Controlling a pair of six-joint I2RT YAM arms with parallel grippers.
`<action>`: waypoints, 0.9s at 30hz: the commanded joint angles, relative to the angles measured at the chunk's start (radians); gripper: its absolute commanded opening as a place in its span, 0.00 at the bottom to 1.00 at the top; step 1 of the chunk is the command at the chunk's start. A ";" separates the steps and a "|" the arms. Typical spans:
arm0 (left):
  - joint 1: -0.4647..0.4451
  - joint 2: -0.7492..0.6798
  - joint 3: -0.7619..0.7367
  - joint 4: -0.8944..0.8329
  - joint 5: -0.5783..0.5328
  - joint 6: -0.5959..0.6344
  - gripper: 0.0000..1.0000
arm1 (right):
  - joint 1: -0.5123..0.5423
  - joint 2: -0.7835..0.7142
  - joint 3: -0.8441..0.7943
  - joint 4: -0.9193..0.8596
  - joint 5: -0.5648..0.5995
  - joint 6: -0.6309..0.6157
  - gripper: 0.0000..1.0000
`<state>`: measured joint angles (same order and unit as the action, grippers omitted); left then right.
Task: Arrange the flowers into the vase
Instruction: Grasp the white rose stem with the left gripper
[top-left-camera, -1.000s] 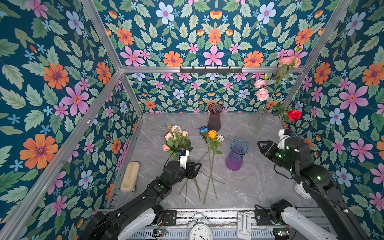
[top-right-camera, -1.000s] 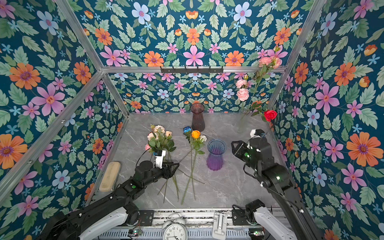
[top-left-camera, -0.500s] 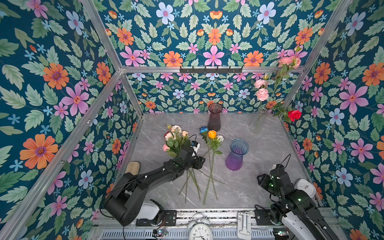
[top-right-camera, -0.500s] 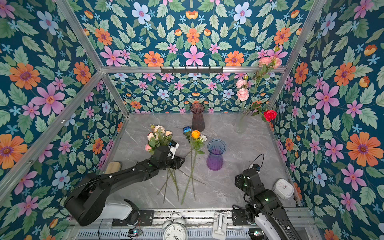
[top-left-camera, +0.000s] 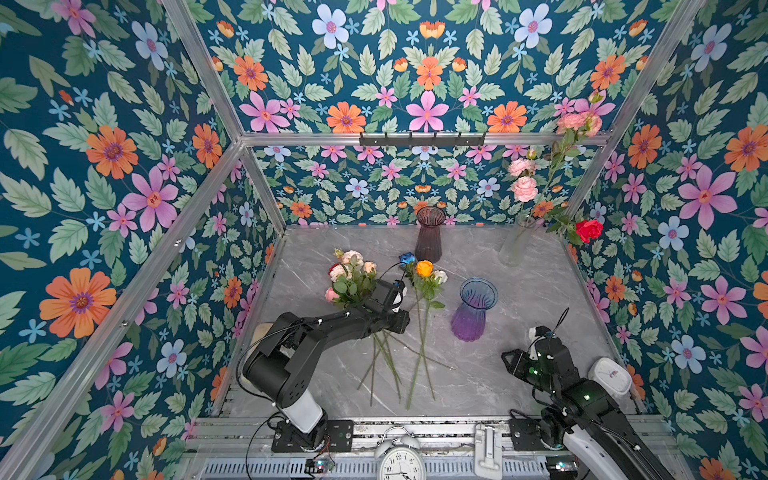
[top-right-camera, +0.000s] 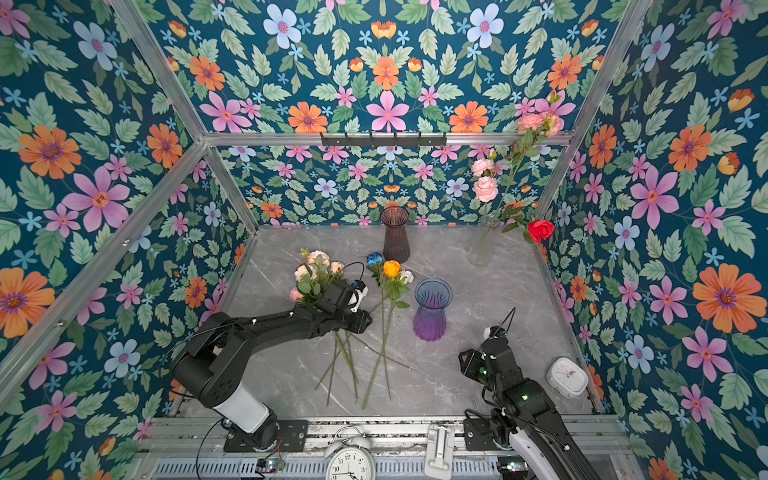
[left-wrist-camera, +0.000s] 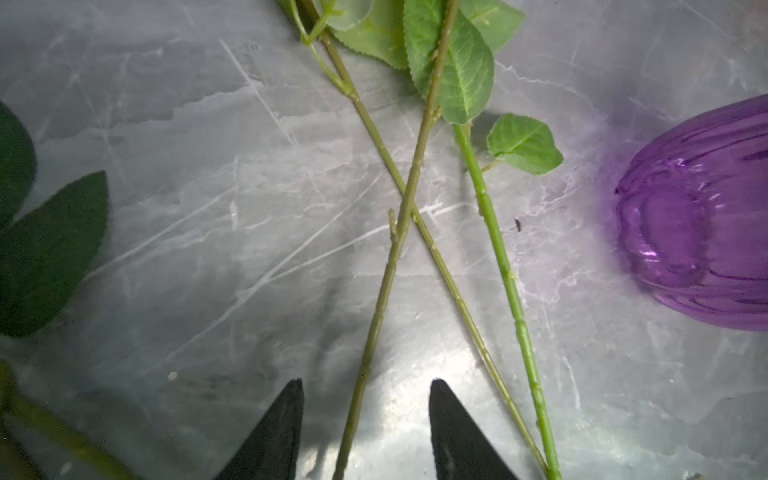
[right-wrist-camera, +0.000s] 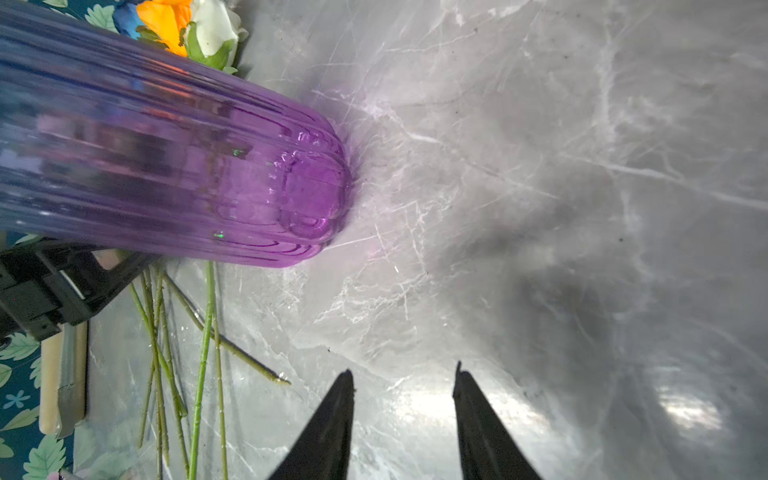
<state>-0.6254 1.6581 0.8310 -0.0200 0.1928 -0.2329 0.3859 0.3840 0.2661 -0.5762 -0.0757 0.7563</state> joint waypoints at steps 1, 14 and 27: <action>0.001 0.022 0.019 -0.014 -0.025 0.013 0.49 | 0.000 -0.021 -0.003 0.036 -0.006 -0.025 0.42; -0.002 0.043 0.047 -0.009 0.000 -0.003 0.18 | 0.001 -0.153 -0.024 0.009 -0.013 -0.023 0.44; -0.002 -0.157 0.046 0.025 0.066 -0.056 0.00 | -0.001 -0.147 -0.024 0.009 -0.018 -0.021 0.44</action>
<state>-0.6285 1.5330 0.8757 -0.0212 0.2398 -0.2649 0.3859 0.2363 0.2413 -0.5739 -0.1005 0.7315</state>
